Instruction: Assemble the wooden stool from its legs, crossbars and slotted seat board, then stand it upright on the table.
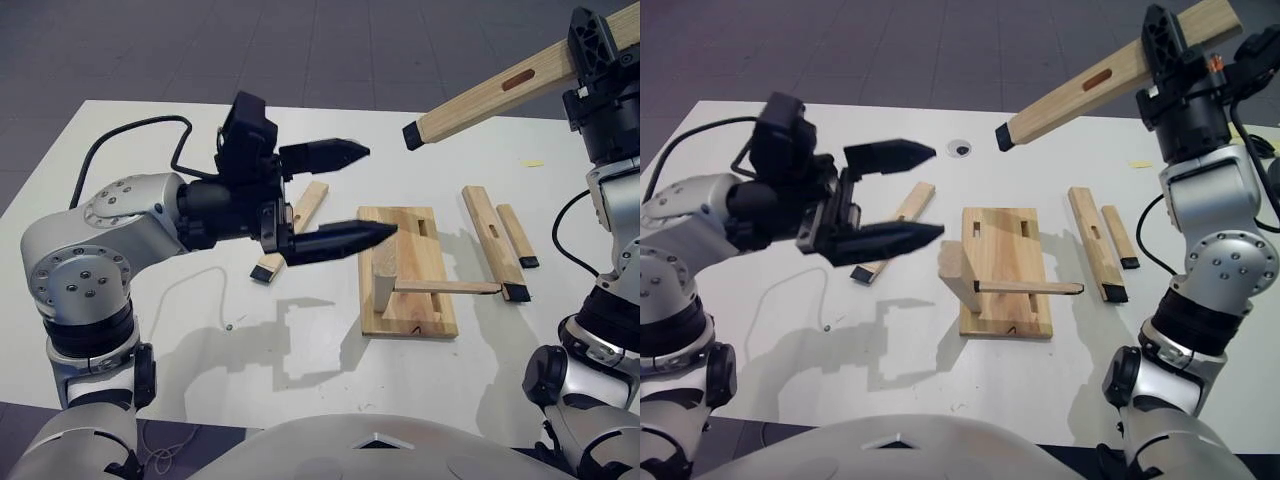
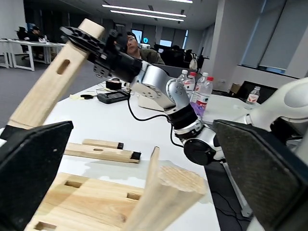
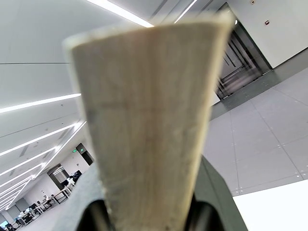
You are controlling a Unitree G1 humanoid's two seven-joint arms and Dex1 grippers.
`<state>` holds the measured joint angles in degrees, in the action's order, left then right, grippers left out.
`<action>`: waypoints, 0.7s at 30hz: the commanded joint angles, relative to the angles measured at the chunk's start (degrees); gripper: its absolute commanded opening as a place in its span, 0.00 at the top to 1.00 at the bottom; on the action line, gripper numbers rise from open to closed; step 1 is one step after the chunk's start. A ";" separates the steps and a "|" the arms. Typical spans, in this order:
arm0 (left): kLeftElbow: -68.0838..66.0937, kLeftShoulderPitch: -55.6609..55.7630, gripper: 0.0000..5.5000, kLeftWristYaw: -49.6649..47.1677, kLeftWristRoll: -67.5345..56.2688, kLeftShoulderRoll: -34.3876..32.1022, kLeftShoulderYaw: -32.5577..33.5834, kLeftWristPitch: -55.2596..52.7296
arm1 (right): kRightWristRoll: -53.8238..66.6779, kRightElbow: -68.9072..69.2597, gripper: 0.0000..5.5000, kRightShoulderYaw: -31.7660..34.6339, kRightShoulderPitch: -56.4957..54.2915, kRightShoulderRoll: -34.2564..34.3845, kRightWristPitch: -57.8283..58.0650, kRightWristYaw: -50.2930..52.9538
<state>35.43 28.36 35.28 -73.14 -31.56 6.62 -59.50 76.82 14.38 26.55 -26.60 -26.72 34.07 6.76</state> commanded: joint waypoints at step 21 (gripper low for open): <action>2.21 -3.40 0.47 10.35 24.33 -5.06 -19.54 9.59 | -2.06 -0.25 0.81 -0.43 1.13 1.26 1.95 0.99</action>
<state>38.26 24.69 45.29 -50.72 -36.52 -12.32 -51.02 75.23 13.48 26.16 -25.87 -25.54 35.58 7.42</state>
